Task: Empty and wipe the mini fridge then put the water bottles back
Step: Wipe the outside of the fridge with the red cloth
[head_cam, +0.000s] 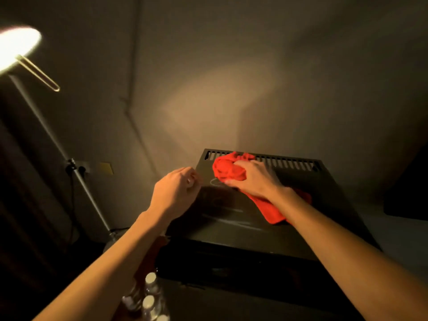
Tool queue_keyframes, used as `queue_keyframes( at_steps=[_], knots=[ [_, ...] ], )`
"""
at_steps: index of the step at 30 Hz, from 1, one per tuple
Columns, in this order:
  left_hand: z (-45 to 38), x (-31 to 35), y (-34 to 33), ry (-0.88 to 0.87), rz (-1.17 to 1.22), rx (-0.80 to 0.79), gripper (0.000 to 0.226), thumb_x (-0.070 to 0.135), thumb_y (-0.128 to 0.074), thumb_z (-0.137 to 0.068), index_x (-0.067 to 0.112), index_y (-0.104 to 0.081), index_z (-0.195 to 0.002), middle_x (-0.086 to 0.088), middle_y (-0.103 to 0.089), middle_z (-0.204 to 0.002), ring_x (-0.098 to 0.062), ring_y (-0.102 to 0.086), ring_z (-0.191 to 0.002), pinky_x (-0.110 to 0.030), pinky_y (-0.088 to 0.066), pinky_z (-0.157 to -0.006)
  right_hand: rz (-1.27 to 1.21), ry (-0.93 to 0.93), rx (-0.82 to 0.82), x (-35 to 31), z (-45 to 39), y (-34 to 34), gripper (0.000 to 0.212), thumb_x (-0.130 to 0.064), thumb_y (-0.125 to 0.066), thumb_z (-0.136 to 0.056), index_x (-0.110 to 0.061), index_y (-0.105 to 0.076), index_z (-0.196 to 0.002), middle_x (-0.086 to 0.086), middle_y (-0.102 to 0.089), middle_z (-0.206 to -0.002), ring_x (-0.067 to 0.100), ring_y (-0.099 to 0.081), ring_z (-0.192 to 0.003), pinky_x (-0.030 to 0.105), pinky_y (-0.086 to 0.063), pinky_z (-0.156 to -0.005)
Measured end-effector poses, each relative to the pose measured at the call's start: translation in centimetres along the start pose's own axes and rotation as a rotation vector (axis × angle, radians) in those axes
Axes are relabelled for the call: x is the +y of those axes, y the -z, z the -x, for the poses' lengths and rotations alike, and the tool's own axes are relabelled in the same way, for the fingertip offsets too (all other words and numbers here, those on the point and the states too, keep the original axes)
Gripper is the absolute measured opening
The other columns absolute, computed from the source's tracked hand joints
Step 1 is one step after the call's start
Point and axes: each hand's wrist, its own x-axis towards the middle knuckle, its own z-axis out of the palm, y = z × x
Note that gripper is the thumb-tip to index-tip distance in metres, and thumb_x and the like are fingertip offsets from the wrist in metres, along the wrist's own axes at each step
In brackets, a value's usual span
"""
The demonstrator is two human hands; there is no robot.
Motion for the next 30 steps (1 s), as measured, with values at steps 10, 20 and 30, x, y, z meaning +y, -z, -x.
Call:
queue_keyframes(
  at_steps=[10,20,30],
  knots=[
    [0.4,-3.2,0.6,-0.007,0.036,0.105,0.005,0.026,-0.062,-0.086,0.021,-0.063,-0.086,0.003,-0.067,-0.084,-0.023,-0.062,-0.082,-0.031,-0.043,-0.065,-0.126,0.287,-0.026,-4.1,1.2,-0.6,0.035,-0.053,-0.073,-0.073,-0.022,-0.064,-0.087,-0.007,-0.066,-0.084,0.013,-0.061,-0.079,0.036,-0.052,-0.077],
    [0.9,-4.9,1.4,0.002,0.065,0.077,0.004,0.026,-0.062,-0.087,0.022,-0.063,-0.087,0.006,-0.066,-0.084,-0.018,-0.061,-0.081,-0.031,-0.045,-0.065,-0.093,0.105,0.025,-3.6,-2.4,-1.4,0.038,-0.056,-0.077,-0.067,-0.030,-0.049,-0.065,-0.002,-0.060,-0.070,0.019,-0.057,-0.070,0.030,-0.041,-0.064],
    [-1.7,-1.7,-0.4,-0.056,0.122,0.080,0.017,0.034,-0.051,-0.083,0.022,-0.063,-0.087,0.005,-0.069,-0.086,-0.022,-0.064,-0.082,-0.035,-0.052,-0.067,-0.280,0.549,-0.257,-4.2,8.2,3.0,0.027,-0.035,-0.079,-0.076,-0.035,-0.053,-0.083,-0.015,-0.059,-0.093,0.011,-0.060,-0.090,0.036,-0.049,-0.083]
  ],
)
